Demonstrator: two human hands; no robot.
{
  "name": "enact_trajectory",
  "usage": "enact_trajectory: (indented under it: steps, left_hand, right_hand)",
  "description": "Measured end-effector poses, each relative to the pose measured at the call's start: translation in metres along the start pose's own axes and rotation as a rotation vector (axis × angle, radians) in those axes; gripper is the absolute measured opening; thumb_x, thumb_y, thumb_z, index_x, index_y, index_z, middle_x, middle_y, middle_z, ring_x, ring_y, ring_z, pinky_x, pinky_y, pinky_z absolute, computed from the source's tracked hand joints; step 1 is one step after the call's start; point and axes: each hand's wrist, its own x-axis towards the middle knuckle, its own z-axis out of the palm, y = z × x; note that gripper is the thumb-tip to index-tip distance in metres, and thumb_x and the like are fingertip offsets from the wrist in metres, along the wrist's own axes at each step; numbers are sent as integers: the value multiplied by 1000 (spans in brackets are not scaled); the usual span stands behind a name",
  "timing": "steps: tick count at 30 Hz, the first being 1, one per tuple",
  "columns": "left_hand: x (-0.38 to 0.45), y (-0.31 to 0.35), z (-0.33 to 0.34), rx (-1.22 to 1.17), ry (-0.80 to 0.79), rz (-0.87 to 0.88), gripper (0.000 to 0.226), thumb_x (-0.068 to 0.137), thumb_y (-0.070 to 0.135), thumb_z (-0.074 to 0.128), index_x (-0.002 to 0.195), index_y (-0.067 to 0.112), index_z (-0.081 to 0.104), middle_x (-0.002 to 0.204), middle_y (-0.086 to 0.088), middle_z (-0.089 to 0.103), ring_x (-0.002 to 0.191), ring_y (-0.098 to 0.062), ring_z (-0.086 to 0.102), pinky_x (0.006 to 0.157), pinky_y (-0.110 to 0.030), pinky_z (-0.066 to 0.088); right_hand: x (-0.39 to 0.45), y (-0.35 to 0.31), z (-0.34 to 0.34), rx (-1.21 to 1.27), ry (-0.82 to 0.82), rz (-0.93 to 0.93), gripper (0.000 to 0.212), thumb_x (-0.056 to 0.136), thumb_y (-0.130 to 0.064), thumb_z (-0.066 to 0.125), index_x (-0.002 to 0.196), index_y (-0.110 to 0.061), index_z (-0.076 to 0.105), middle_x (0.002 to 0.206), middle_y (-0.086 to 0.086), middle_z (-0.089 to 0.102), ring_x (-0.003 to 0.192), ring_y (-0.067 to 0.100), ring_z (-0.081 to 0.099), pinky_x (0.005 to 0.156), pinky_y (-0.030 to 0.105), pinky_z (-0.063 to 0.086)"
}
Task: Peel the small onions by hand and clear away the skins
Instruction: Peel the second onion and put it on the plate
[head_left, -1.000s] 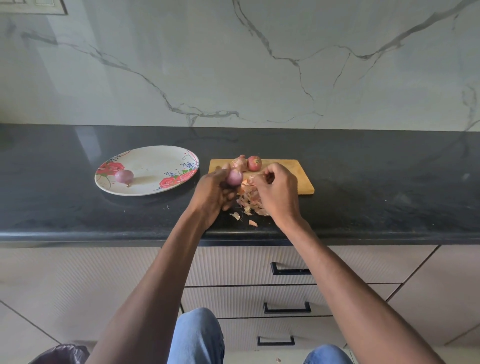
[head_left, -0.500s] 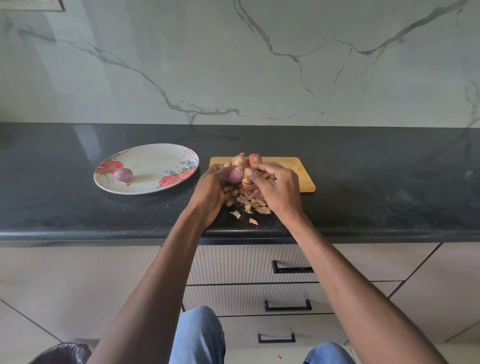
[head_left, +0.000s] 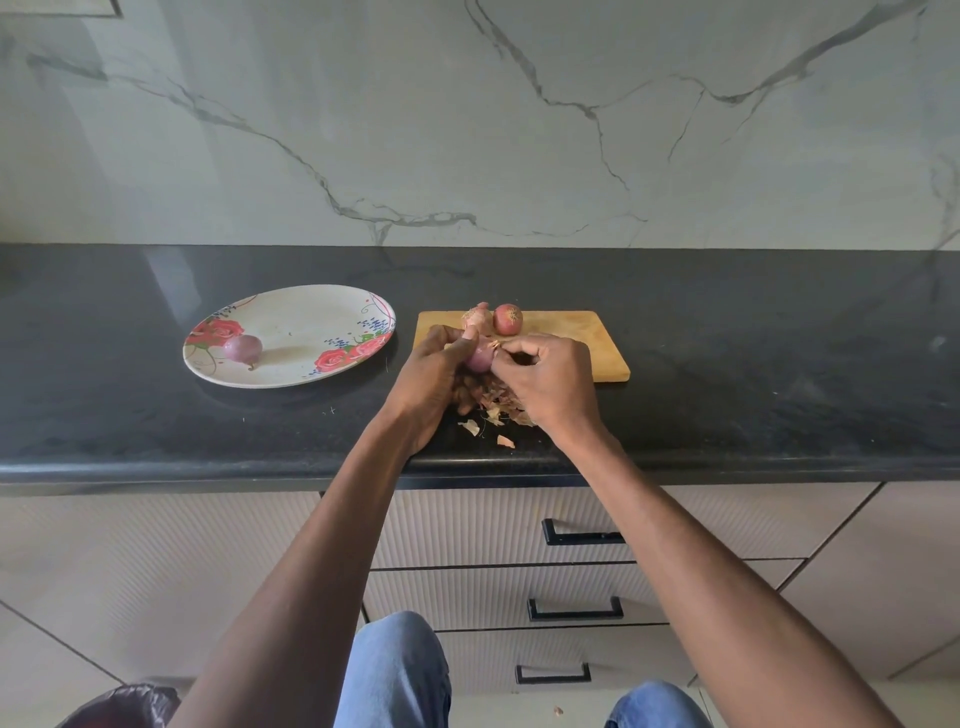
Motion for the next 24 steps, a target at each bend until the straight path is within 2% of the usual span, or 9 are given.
enact_trajectory:
  steps: [3,6,8,12,19,24]
  left_hand:
    - [-1,0,0,45,-15,7,23,101,27,60,109,7,51,76,-10,61,56,-18,48,46,-29,39]
    - [-1,0,0,89,-32,21,21,99,23,63,111,7,55,77,-10,62,57,-19,49,47,-30,38]
    - [-1,0,0,71,-35,24,11,102,21,57,102,10,57,73,-8,61,55,-18,47,43,-27,37]
    - [-2,1,2,47,-37,6,18,105,23,51,92,13,58,68,-4,58,55,-17,43,40,-24,35]
    - [-6,5,4,80,-17,-16,23,107,24,45,93,10,57,63,1,51,50,-11,38,41,-23,32]
    - [-7,5,5,105,-21,-22,29,108,28,43,95,7,58,62,-1,46,48,-11,34,39,-22,30]
  right_hand:
    - [-1,2,2,-60,21,-15,16,86,-15,75,72,-8,78,65,-1,70,57,13,58,56,35,48]
    - [-2,4,3,-144,66,-47,23,86,-15,72,66,-4,70,60,3,66,54,22,57,54,41,46]
    - [-2,4,4,-190,95,-87,24,84,-14,73,64,-3,66,60,2,65,52,21,53,51,38,44]
    - [-3,2,4,-220,119,-134,24,81,-11,73,62,-6,60,60,0,61,53,13,47,49,30,40]
    - [-4,1,4,-226,132,-148,24,80,-8,76,63,-7,60,62,1,63,54,14,50,51,28,42]
    - [-4,0,3,-219,139,-118,23,81,-10,77,64,-9,62,63,-2,64,53,11,51,50,25,42]
